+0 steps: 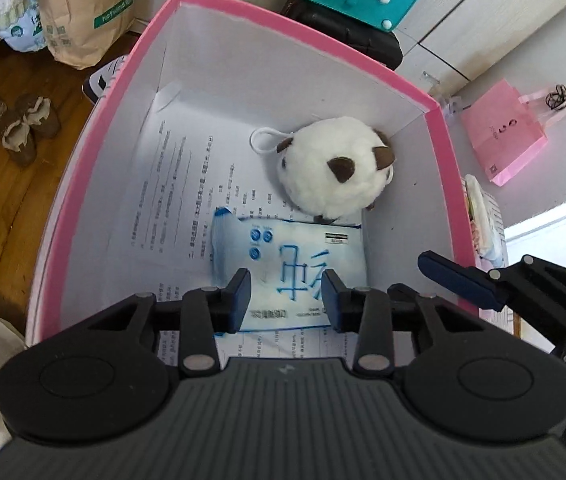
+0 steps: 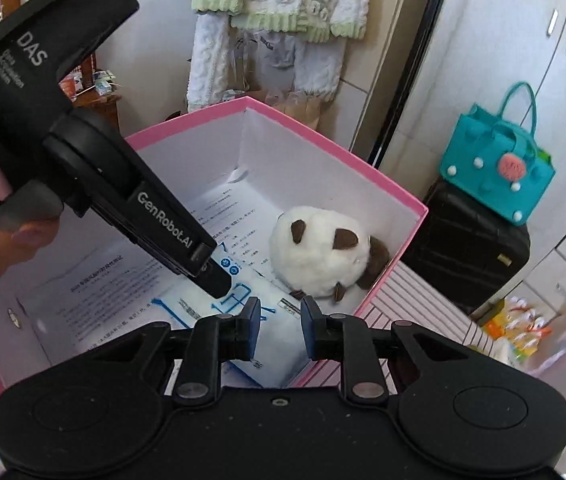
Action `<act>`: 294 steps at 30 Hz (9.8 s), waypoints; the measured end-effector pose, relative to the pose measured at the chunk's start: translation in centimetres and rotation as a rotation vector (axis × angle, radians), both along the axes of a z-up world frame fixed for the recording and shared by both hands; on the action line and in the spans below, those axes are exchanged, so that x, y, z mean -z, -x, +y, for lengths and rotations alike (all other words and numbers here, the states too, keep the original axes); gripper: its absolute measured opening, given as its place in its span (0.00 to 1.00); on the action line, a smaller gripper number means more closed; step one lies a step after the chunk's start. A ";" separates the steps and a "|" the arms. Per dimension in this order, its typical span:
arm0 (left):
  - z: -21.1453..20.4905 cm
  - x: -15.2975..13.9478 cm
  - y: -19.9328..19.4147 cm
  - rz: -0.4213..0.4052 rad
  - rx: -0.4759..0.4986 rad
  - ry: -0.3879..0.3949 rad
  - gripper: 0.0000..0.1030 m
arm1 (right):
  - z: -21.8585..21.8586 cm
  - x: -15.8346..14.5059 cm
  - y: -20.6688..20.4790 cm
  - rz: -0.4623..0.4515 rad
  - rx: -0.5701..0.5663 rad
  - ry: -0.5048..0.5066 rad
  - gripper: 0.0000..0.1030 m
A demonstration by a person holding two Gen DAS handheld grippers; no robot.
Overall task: Organize soft objects
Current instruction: 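Open the left gripper to release the wipes pack beside the cat, then move both tools back from the box over the plush toys on the table, then close the right gripper on the strawberry plush while the left gripper closes on the orange sponge, then lift and carry the strawberry plush and orange sponge with both tools over the box, then open the right gripper over the box while the left gripper releases the orange sponge, then move both tools back toward the lilac plush bear on the table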
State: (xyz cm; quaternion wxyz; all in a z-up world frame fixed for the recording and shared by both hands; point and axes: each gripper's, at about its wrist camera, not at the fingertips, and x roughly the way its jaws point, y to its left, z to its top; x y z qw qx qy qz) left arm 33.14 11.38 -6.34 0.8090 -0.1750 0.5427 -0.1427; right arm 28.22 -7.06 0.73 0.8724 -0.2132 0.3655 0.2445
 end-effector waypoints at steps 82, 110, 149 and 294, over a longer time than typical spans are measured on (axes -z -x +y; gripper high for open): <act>-21.3 -5.1 16.7 -0.465 0.180 -0.243 0.72 | -21.0 6.7 11.9 -0.172 -0.141 -0.185 0.71; -22.8 0.1 9.3 -0.331 0.083 -0.289 0.62 | -23.5 6.8 11.3 -0.018 -0.088 -0.259 0.45; -22.2 1.4 11.7 -0.376 0.048 -0.385 0.31 | -26.5 7.5 10.3 0.056 0.198 -0.365 0.45; -2.8 -11.4 13.4 -0.328 0.104 -0.403 0.94 | -6.4 -8.1 8.9 0.051 -0.202 -0.269 0.57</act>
